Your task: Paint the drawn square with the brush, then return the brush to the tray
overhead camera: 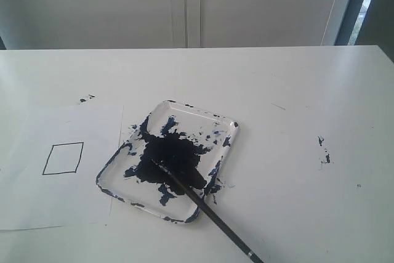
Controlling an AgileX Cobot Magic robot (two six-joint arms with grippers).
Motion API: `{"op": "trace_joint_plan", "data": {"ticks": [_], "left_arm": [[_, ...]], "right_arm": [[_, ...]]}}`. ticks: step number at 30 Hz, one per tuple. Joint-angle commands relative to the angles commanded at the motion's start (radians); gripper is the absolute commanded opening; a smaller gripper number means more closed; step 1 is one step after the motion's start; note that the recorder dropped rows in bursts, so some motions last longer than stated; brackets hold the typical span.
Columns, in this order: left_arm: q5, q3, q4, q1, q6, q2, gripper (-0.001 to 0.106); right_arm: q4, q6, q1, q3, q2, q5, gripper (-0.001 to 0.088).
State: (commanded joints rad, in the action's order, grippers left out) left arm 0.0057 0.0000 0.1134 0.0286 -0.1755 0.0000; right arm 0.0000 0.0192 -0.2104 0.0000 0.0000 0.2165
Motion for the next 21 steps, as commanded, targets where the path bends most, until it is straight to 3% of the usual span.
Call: {"op": "trace_joint_plan", "data": {"ticks": [4, 16, 21], "left_arm": [[0.000, 0.000, 0.000, 0.000, 0.000, 0.000, 0.000], [-0.038, 0.000, 0.000, 0.000, -0.009, 0.000, 0.000], [-0.040, 0.000, -0.034, 0.000, -0.158, 0.000, 0.000]], "right_arm": [[0.000, 0.002, 0.000, 0.000, 0.000, -0.139, 0.0000], [0.000, 0.002, 0.000, 0.000, 0.000, -0.210, 0.0000], [0.006, -0.030, 0.000, 0.000, 0.000, -0.262, 0.0000]]}}
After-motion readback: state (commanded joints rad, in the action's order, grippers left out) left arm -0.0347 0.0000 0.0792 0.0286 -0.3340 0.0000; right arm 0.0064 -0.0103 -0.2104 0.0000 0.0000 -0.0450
